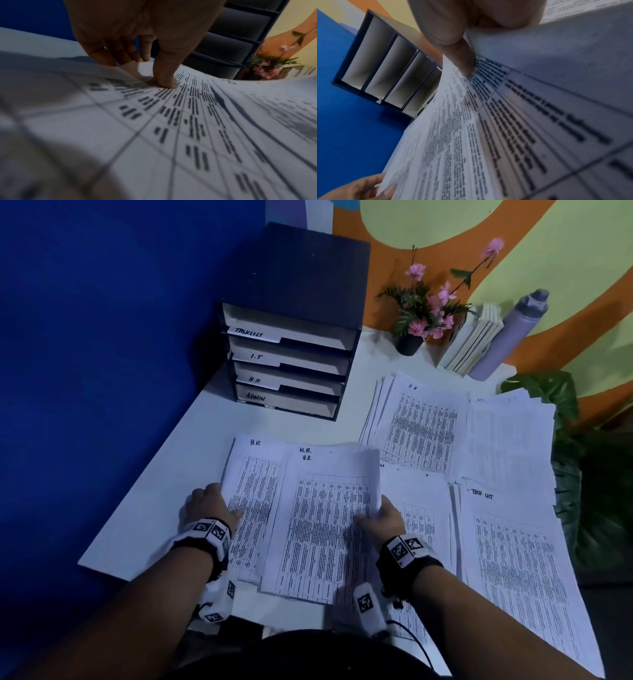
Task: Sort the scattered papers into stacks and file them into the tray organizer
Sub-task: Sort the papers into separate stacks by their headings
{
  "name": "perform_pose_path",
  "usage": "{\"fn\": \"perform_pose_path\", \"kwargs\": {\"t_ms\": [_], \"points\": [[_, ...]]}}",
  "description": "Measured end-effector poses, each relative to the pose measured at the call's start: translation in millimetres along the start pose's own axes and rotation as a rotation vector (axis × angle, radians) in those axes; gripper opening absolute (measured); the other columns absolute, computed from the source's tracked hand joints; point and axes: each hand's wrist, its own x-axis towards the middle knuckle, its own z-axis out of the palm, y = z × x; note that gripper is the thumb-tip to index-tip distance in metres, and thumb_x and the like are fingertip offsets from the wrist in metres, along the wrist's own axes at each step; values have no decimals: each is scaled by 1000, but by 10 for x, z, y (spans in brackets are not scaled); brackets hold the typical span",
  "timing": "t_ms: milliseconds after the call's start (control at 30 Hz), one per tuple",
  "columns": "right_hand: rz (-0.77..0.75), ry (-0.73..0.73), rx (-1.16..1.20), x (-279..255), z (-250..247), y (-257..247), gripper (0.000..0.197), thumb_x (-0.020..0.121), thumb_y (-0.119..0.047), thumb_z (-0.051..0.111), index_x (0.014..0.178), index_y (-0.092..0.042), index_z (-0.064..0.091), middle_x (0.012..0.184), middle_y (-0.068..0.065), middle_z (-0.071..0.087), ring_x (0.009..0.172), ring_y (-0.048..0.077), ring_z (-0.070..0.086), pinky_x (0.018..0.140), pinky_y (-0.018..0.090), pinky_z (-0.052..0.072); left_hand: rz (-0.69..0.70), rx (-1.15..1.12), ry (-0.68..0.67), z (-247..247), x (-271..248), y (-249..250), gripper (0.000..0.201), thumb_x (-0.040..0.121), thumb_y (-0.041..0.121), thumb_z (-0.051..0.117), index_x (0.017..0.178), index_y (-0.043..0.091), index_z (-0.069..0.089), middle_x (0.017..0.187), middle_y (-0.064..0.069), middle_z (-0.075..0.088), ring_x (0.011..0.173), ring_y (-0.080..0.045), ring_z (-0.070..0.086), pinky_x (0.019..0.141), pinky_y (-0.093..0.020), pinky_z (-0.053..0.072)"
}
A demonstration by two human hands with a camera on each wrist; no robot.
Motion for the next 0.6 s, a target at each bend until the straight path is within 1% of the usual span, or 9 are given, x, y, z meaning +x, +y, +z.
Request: {"fn": "perform_pose_path", "kwargs": {"t_ms": [100, 200, 233, 333, 400, 467, 533, 567, 600], "points": [[38, 2, 45, 45, -15, 5, 10, 88, -21, 64, 84, -16, 57, 80, 10, 63, 78, 31, 65, 77, 44, 58, 48, -169, 50, -48, 12, -60, 61, 77, 28, 75, 128, 13, 46, 125, -13, 54, 115, -32, 53, 97, -43, 46], [62, -18, 99, 54, -23, 7, 19, 88, -25, 65, 92, -7, 62, 76, 7, 60, 69, 23, 57, 66, 34, 52, 91, -248, 142, -85, -31, -56, 29, 88, 22, 61, 115, 12, 55, 113, -14, 57, 102, -33, 56, 89, -41, 48], [56, -28, 116, 61, -26, 19, 22, 88, -27, 66, 94, -6, 63, 75, 6, 60, 69, 22, 57, 63, 30, 50, 84, -287, 140, -101, -56, -36, 24, 93, 22, 55, 114, 11, 55, 113, -15, 57, 102, -34, 56, 88, -39, 47], [76, -72, 190, 86, -19, 33, 25, 85, -32, 70, 94, -10, 62, 78, 3, 61, 73, 22, 57, 67, 31, 47, 36, -472, 89, -144, -143, 79, 28, 98, 19, 46, 123, 9, 52, 118, -15, 58, 104, -32, 56, 81, -31, 40], [68, -105, 261, 99, 1, 16, 16, 86, -26, 70, 89, -13, 61, 73, 1, 60, 70, 20, 56, 66, 30, 45, 55, -594, 51, -143, -215, 173, 27, 96, 15, 47, 122, 7, 54, 112, -12, 60, 99, -28, 56, 80, -26, 36], [32, -104, 295, 114, 29, -15, 12, 86, -18, 70, 89, -16, 58, 71, 0, 58, 67, 20, 54, 63, 30, 45, 89, -730, -38, -87, -266, 258, 21, 92, 14, 52, 112, 9, 60, 103, -5, 64, 95, -24, 59, 82, -27, 43], [1, -78, 252, 134, 50, -33, 19, 83, -16, 69, 97, -17, 56, 74, 3, 59, 68, 22, 56, 62, 33, 49, 113, -848, -132, -6, -295, 320, 14, 85, 22, 59, 97, 18, 64, 98, -4, 69, 92, -25, 65, 86, -35, 52], [-1, -62, 220, 123, 46, -51, 22, 82, -15, 69, 100, -16, 56, 75, 5, 60, 67, 23, 57, 61, 33, 51, 127, -824, -123, 22, -291, 343, 9, 85, 25, 59, 91, 19, 63, 95, -5, 70, 89, -25, 64, 83, -33, 52], [11, -41, 192, 131, 39, -44, 20, 81, -13, 67, 98, -13, 56, 73, 7, 59, 64, 23, 57, 58, 32, 51, 152, -744, -73, 26, -279, 355, 6, 88, 24, 58, 90, 20, 62, 95, -7, 68, 87, -25, 62, 80, -28, 49]]}}
